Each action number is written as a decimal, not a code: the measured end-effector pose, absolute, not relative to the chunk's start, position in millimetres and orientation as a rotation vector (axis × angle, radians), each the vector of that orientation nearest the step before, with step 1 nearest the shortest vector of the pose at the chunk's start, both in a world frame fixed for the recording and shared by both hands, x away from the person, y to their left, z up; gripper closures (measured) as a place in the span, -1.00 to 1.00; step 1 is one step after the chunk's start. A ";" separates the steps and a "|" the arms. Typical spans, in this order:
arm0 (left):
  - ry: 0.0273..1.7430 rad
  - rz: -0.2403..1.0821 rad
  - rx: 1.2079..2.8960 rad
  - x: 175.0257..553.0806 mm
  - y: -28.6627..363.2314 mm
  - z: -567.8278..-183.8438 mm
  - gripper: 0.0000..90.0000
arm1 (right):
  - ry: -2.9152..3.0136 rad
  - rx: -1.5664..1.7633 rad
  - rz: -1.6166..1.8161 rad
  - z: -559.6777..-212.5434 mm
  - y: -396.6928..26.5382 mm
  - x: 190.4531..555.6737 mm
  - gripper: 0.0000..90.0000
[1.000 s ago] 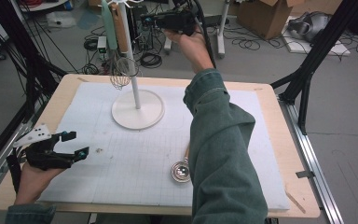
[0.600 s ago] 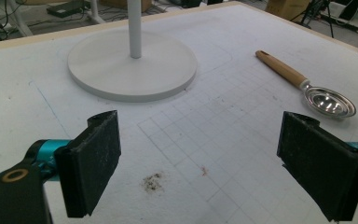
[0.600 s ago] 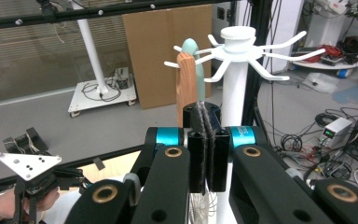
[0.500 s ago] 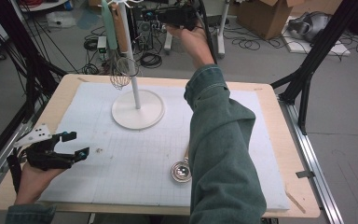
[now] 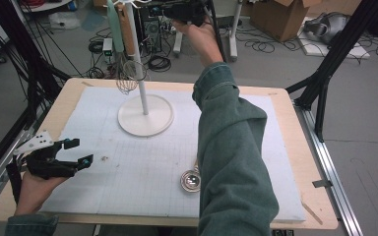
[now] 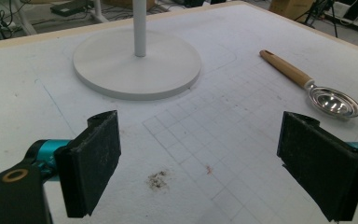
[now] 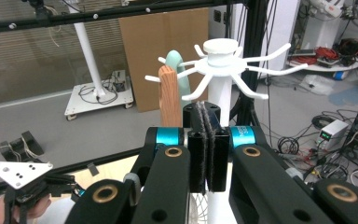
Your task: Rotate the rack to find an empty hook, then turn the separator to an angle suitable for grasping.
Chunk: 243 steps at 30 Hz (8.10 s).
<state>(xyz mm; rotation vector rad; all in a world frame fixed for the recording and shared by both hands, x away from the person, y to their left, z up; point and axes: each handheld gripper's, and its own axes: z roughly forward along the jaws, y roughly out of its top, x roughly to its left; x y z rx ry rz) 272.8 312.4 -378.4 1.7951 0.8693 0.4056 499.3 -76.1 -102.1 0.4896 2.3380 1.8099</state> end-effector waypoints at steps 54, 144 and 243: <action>0.853 0.415 1.779 269.5 315.3 -372.2 -0.69 | 2.335 0.458 1.792 -103.0 -27.1 478.6 0.99; 0.830 0.376 1.843 272.9 286.8 -375.7 -0.70 | 2.309 0.872 1.623 -319.0 -194.1 360.9 -0.40; 0.831 0.387 1.834 271.9 290.5 -373.3 -0.70 | 2.423 1.314 1.178 -437.3 -197.8 390.8 0.99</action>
